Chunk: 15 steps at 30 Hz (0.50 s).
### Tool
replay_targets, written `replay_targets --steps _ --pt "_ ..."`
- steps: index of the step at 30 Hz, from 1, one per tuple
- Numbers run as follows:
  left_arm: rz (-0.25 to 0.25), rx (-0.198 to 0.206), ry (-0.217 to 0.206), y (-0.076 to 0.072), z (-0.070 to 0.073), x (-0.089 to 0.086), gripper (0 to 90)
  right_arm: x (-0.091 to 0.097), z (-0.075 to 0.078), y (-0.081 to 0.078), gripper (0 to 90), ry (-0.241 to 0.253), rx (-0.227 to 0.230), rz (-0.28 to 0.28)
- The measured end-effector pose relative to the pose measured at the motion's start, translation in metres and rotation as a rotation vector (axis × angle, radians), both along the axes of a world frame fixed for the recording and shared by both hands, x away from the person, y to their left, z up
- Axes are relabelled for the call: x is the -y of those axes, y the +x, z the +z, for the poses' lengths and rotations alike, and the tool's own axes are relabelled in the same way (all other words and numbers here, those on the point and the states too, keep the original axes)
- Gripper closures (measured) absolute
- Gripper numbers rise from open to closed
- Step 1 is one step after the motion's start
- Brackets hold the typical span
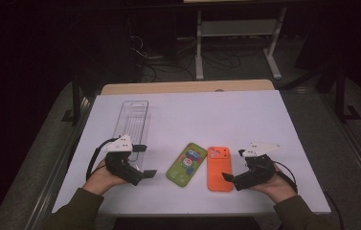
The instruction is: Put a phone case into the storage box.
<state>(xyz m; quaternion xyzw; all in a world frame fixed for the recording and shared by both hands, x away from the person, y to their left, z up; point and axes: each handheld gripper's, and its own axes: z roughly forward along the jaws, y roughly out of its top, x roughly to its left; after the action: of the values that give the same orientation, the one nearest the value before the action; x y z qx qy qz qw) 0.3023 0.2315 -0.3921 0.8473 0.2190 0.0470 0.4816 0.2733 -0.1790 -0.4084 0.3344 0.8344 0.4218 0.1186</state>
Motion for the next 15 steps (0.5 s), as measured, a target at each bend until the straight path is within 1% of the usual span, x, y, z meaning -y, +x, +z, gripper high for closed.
replay_targets --steps 5,6,9,10,12,13,15 --pt "0.001 0.001 0.000 0.000 0.000 -0.001 0.3 -0.002 0.002 0.002 0.0 -0.013 -0.007 -0.002" --pt "-0.002 0.004 0.012 0.001 0.001 -0.002 0.3 -0.005 0.003 0.003 0.0 -0.018 -0.012 -0.004" --pt "-0.001 0.009 0.007 0.001 0.001 -0.003 0.3 -0.007 0.004 0.006 0.0 -0.026 -0.015 -0.004" --pt "0.001 0.009 0.007 0.001 0.001 -0.003 0.3 -0.009 0.006 0.009 0.0 -0.030 -0.021 -0.006" --pt "0.009 -0.004 0.000 0.000 0.001 -0.004 0.3 -0.013 0.007 0.012 0.0 -0.038 -0.029 -0.008" --pt "0.007 -0.001 0.002 0.000 0.001 -0.004 0.3 -0.014 0.008 0.013 0.0 -0.044 -0.034 -0.010" --pt "0.005 0.001 0.000 -0.001 0.001 -0.004 0.3 -0.017 0.009 0.015 3.0 -0.043 -0.040 -0.010"
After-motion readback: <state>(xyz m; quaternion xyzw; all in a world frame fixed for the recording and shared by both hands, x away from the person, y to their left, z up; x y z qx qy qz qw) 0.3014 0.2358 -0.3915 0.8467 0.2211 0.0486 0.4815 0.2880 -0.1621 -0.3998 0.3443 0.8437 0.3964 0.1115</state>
